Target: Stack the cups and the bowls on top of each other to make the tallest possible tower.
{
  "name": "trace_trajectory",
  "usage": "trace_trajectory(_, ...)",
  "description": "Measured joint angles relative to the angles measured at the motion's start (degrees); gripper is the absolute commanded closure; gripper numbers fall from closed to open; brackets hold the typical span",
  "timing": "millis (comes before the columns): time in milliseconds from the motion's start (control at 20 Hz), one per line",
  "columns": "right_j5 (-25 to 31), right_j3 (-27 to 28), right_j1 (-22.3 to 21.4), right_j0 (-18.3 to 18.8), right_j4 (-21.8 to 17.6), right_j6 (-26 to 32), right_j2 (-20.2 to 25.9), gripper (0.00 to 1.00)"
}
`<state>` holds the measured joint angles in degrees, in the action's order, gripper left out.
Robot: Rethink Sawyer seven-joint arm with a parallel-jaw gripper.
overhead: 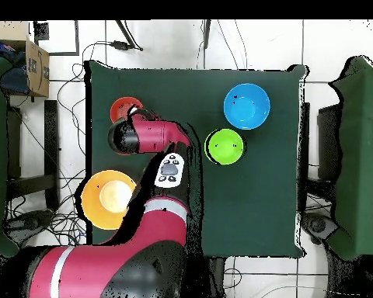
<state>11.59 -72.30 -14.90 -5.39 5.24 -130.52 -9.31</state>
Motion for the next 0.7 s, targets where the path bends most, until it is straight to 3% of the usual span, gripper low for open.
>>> trace_trajectory(700, -0.07, -0.01, -1.55, -0.21, 1.35, 0.0, -0.06, 0.0)
